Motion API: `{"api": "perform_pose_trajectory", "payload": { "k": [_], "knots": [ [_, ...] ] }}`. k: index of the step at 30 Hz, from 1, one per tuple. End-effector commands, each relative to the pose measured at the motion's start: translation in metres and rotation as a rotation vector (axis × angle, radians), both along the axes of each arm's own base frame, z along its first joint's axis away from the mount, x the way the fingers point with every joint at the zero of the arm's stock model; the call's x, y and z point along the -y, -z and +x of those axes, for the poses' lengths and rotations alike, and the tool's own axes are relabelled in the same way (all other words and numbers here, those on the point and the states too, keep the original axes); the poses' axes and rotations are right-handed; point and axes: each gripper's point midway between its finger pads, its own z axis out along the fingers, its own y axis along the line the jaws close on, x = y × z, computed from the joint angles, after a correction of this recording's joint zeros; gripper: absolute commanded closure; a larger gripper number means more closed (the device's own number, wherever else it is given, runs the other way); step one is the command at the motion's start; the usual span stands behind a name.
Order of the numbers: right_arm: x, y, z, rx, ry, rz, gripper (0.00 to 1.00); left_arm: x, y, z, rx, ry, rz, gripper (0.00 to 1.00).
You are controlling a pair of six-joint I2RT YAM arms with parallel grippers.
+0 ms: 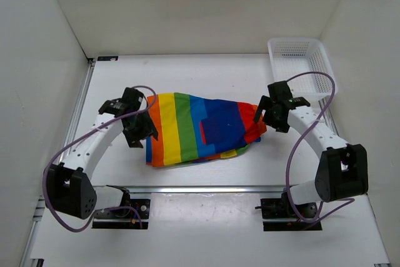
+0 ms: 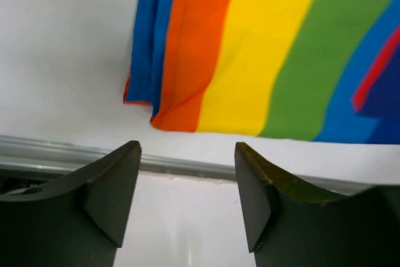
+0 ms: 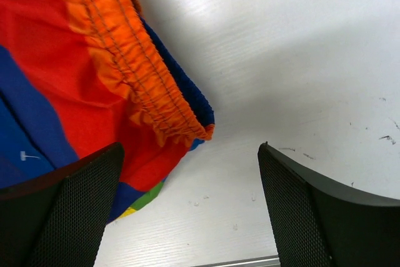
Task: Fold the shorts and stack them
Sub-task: Fold the shorts
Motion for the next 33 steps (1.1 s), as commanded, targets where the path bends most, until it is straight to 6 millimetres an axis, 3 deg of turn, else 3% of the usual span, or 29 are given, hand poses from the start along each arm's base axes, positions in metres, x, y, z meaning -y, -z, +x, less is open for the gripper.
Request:
{"api": "perform_pose_trajectory", "payload": {
  "k": [1, 4, 8, 9, 11, 12, 14, 17, 18, 19, 23, 28, 31, 32, 33],
  "knots": [
    [0.001, -0.033, 0.018, 0.102, -0.004, -0.001, 0.08, -0.005, -0.028, 0.027, 0.105, -0.01, 0.048, 0.28],
    [0.004, -0.036, 0.023, 0.109, 0.001, -0.005, 0.11, -0.007, -0.024, 0.048, 0.12, -0.032, 0.085, 0.29],
    [-0.006, -0.031, 0.043, 0.08, -0.071, 0.032, 0.21, -0.016, 0.005, 0.068, 0.066, -0.064, 0.114, 0.31],
    [-0.008, -0.028, 0.045, 0.069, -0.087, 0.037, 0.38, -0.02, 0.014, 0.067, 0.049, -0.063, 0.121, 0.33],
    [-0.021, -0.02, 0.048, 0.044, -0.117, 0.09, 0.49, -0.024, 0.023, 0.068, 0.019, -0.08, 0.115, 0.34],
    [-0.026, -0.016, 0.046, 0.036, -0.132, 0.116, 0.57, -0.024, 0.031, 0.07, 0.008, -0.088, 0.106, 0.34],
    [-0.037, 0.003, 0.037, -0.004, -0.155, 0.162, 0.57, -0.023, 0.038, 0.068, -0.011, -0.085, 0.098, 0.34],
    [-0.042, 0.028, 0.024, -0.06, -0.163, 0.181, 0.59, -0.021, 0.053, 0.064, -0.038, -0.077, 0.075, 0.25],
    [-0.047, 0.037, 0.019, -0.079, -0.168, 0.194, 0.64, -0.02, 0.063, 0.058, -0.077, -0.074, 0.075, 0.18],
    [-0.05, 0.04, 0.015, -0.085, -0.178, 0.215, 0.76, -0.017, 0.066, 0.06, -0.079, -0.071, 0.06, 0.17],
    [-0.06, 0.069, -0.004, -0.164, -0.215, 0.186, 0.94, -0.018, 0.088, 0.056, -0.131, -0.07, 0.071, 0.18],
    [-0.058, 0.08, -0.015, -0.206, -0.246, 0.112, 0.89, -0.018, 0.108, 0.055, -0.182, -0.068, 0.082, 0.19],
    [-0.055, 0.059, -0.007, -0.165, -0.265, 0.086, 0.72, -0.018, 0.107, 0.063, -0.164, -0.07, 0.088, 0.24],
    [-0.054, 0.05, -0.004, -0.143, -0.274, 0.077, 0.5, -0.02, 0.11, 0.062, -0.172, -0.071, 0.099, 0.27],
    [-0.054, 0.041, -0.003, -0.125, -0.275, 0.081, 0.35, -0.02, 0.111, 0.064, -0.173, -0.071, 0.099, 0.3]
  ]
}}
